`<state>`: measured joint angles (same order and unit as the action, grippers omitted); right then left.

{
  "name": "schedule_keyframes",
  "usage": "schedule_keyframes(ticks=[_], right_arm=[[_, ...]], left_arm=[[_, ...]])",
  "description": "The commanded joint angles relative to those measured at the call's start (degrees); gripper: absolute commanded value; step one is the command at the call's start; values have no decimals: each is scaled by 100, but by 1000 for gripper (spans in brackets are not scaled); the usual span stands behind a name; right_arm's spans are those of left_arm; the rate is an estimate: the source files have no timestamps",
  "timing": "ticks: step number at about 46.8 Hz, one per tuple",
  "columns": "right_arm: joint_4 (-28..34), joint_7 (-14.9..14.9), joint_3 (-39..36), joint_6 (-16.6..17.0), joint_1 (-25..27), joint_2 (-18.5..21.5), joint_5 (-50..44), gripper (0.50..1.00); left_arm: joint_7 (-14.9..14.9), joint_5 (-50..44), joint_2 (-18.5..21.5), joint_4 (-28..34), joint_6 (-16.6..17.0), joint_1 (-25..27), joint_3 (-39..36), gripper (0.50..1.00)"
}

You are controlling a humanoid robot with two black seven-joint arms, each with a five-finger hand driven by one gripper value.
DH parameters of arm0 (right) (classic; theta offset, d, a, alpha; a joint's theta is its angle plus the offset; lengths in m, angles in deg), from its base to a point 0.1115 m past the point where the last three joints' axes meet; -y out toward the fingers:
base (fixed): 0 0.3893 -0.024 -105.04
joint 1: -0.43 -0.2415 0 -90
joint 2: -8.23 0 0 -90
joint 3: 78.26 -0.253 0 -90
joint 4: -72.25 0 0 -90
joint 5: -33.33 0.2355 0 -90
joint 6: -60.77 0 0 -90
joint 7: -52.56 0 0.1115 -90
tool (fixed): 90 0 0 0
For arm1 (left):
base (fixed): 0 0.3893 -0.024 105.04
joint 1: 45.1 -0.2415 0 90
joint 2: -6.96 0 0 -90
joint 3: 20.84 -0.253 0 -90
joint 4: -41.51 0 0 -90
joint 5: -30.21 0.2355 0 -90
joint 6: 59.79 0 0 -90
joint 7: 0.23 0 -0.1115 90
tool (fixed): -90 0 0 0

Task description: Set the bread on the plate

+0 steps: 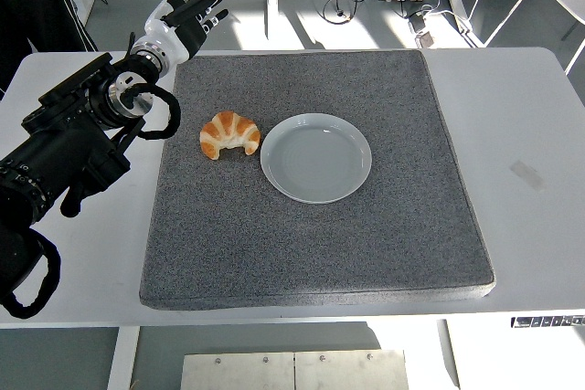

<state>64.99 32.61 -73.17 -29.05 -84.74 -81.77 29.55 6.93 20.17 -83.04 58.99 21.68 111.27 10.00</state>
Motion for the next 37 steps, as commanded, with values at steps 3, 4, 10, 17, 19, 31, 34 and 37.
schedule_keyframes(ticks=[3,4,10,17,19,31,34,37], right_arm=[[5,0,0,0,0,0,0,1000],[5,0,0,0,0,0,0,1000],[5,0,0,0,0,0,0,1000],[5,0,0,0,0,0,0,1000],[5,0,0,0,0,0,0,1000],[-21,0,0,9,0,0,0,1000],[-30,0,0,9,-9,0,0,1000],[-39,0,0,18,-9,0,0,1000]], left_arm=[[-4,2,0,168,9,-1,-96,983],[-12,11,0,281,35,-10,-96,983],[-39,151,359,1318,439,-19,-551,983],[-48,643,835,1899,536,367,-1694,983],[-48,792,966,1935,545,508,-2036,983],[-48,2207,1783,2997,519,1194,-3901,983],[-48,2664,1968,3322,466,1220,-3963,983],[-48,3208,2118,3551,440,1211,-4007,983]])
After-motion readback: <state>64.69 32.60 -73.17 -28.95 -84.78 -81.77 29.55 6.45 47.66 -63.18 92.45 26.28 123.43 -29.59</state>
